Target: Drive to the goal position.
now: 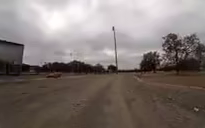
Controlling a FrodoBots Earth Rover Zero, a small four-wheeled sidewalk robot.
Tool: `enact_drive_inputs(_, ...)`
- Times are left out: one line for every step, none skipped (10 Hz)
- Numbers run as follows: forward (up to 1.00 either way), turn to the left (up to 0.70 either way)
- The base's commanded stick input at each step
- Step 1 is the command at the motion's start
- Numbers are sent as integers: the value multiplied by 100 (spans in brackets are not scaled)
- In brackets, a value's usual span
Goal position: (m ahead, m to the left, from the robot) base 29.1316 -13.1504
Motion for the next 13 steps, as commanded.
enact_drive_inputs(70,-1)
enact_drive_inputs(70,-1)
enact_drive_inputs(70,-1)
enact_drive_inputs(70,-1)
enact_drive_inputs(70,-1)
enact_drive_inputs(70,-1)
enact_drive_inputs(70,-1)
enact_drive_inputs(70,-1)
enact_drive_inputs(70,-1)
enact_drive_inputs(70,-1)
enact_drive_inputs(70,-1)
enact_drive_inputs(70,-1)
enact_drive_inputs(70,-1)
